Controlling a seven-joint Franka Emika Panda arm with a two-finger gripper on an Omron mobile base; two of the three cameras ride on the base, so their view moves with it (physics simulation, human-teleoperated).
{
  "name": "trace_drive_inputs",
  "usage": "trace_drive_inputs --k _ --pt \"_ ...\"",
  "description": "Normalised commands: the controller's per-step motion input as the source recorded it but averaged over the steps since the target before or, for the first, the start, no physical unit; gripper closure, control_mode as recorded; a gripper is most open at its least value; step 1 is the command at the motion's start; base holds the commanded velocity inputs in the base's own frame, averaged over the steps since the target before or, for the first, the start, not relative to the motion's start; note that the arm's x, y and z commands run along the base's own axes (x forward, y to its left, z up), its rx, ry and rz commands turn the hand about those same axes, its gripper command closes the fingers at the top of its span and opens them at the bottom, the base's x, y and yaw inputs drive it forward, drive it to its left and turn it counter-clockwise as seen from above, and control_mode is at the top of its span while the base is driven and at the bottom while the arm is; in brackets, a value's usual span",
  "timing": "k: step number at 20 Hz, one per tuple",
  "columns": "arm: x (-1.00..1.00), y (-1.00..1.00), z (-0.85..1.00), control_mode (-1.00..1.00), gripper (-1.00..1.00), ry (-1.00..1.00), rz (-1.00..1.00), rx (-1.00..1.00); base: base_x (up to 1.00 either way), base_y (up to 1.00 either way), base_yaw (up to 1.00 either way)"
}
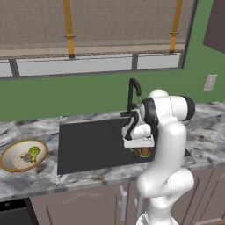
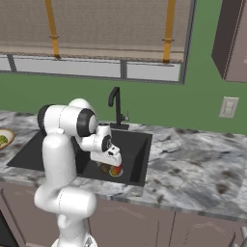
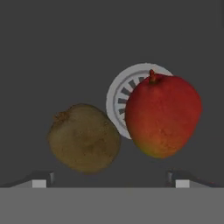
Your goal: There is a mixed pile of frozen fruits and vegetables on the counter. Locate all the frozen vegetables and place the items in a bowl on the counter. Take all the frozen fruits and defrost them in a running sink.
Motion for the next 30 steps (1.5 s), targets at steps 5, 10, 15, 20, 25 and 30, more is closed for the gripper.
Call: trace_drive_inputs --k 5,10,15,20,25,30 --pt "-0.07 0.00 0.80 -1.00 -1.00 -0.11 -0.08 0.04 0.00 0.00 0.00" --pt "-0.05 0.00 0.70 -1.00 -1.00 -0.05 -0.09 0.00 0.00 0.00 0.00" --pt "-0.13 -0.04 0.94 -1.00 -1.00 0.07 -0.03 0.00 0.00 0.00 0.00" --pt "-0.44 0.00 0.66 -1.00 -1.00 0.00 -0.03 0.00 0.00 0.00 0.00" --pt "-0.33 0.00 0.98 -1.00 -1.00 -0.01 -0.06 0.00 0.00 0.00 0.00" --pt "-0.41 0.03 1.00 -1.00 -1.00 -0.05 -0.11 0.00 0.00 0.00 0.00"
